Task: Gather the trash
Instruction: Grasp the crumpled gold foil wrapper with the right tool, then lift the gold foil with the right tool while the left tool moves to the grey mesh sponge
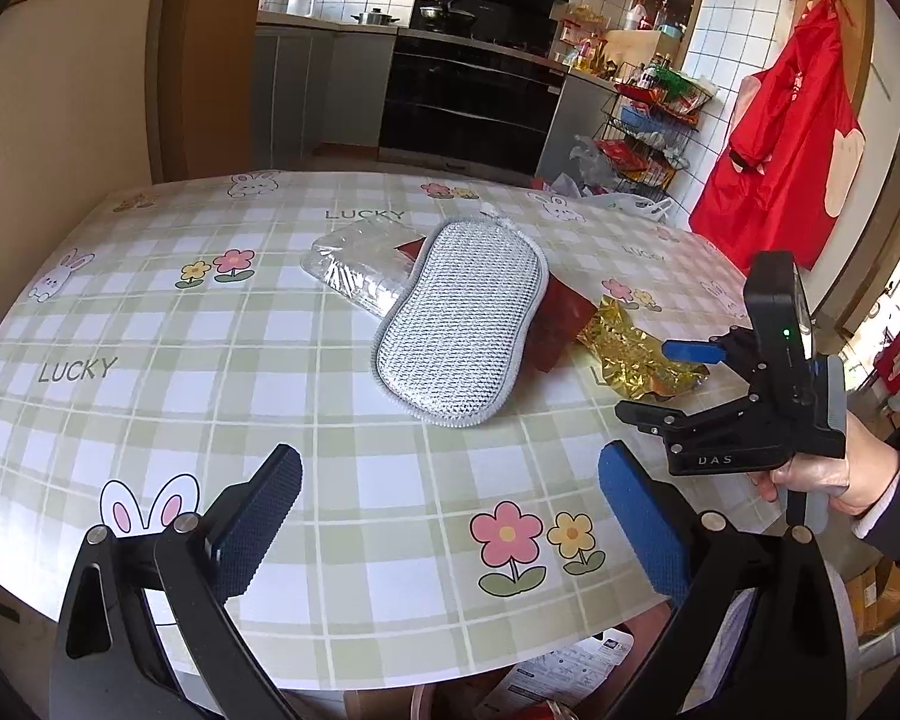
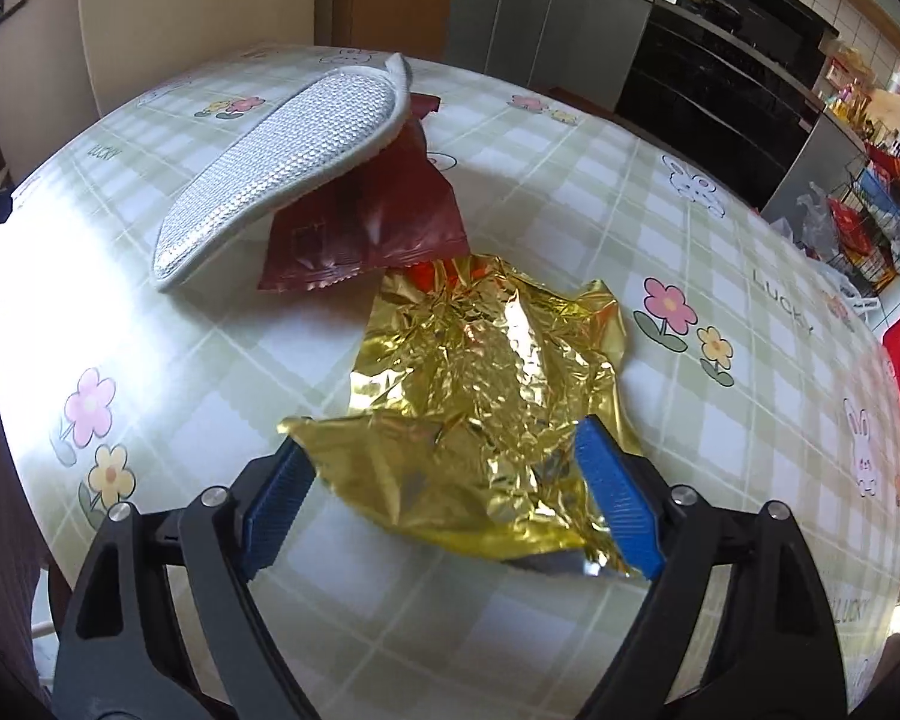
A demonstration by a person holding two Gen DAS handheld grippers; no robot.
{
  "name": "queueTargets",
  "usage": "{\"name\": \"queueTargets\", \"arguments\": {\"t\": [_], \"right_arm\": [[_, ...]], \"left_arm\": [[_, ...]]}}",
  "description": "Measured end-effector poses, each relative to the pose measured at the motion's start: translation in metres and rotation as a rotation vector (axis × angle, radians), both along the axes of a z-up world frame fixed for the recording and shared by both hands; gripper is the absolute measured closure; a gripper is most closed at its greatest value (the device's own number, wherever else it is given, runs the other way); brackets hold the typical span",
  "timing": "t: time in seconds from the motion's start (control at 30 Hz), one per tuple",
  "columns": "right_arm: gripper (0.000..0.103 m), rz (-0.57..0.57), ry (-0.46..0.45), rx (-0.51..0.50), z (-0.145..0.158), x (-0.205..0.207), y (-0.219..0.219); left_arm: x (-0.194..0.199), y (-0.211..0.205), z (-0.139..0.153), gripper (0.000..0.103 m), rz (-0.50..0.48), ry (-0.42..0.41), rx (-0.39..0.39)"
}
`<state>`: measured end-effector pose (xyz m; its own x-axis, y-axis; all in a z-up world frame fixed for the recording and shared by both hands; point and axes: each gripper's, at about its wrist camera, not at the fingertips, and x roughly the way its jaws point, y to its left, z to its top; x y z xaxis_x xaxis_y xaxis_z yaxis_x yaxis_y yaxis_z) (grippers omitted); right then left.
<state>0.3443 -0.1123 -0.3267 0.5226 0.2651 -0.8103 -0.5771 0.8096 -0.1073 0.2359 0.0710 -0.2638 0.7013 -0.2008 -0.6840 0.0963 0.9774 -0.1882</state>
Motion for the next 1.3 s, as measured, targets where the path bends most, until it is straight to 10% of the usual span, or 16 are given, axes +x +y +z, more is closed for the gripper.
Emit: {"name": "queueTargets", "arguments": {"t": [0.7, 0.83, 0.97, 1.3], "right_arm": [[0.038, -0.076, 0.024, 0.052, 0.002, 0.005, -0.021], [0.044, -0.131, 0.020, 0.126, 0.008, 0.001, -0.038], [0.078, -0.203, 0.005, 0.231, 0.018, -0.007, -0.057], [0.092, -0.404, -0.023, 0.542, 0.040, -0.035, -0.107]], "left_arm": [[0.005, -0.006, -0.013, 0.006, -0.012, 0.021, 0.016], [0.008, -0.003, -0.013, 0.006, -0.008, 0.018, 0.013], [0.013, -0.006, -0.015, 0.006, -0.016, 0.020, 0.037], [0.035, -0.023, -0.030, 0.006, -0.064, 0.033, 0.130]]}}
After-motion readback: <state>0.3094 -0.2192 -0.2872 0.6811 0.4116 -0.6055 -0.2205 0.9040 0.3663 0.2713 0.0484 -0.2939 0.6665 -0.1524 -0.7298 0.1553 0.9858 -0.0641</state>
